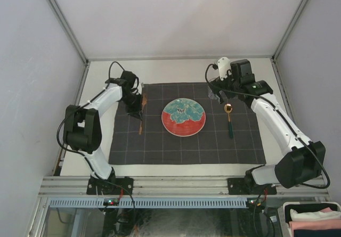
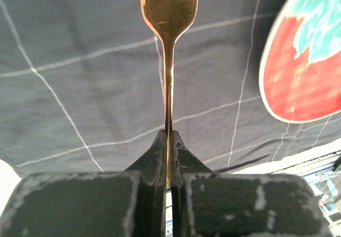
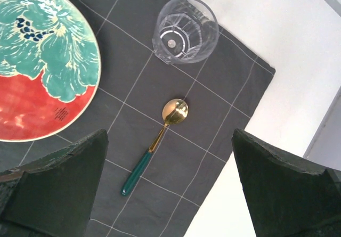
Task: Set the dinner table for one person
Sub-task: Place the fork on the napkin.
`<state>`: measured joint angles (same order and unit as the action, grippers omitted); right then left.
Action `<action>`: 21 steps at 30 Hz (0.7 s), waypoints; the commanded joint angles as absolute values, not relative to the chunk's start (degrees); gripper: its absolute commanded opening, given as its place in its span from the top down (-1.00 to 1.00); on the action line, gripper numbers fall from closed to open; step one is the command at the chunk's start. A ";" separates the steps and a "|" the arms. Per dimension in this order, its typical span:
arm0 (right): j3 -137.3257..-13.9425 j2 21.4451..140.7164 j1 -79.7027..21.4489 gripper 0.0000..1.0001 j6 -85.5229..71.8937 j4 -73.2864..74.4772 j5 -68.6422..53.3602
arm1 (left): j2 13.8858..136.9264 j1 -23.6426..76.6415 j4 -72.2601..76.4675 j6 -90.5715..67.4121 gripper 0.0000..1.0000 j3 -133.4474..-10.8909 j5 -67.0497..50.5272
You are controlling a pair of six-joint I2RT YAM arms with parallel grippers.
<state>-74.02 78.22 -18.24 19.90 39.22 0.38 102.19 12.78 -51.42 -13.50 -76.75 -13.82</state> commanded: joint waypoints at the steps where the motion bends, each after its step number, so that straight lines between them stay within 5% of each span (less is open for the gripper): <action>1: -74.36 75.70 -16.05 -0.99 18.55 36.10 0.36 | 95.91 15.24 -49.81 -15.65 1.00 -73.21 -16.21; 21: -73.26 74.43 -13.32 -0.99 18.17 36.27 -0.32 | 89.01 16.21 -46.57 -18.70 1.00 -64.71 -13.25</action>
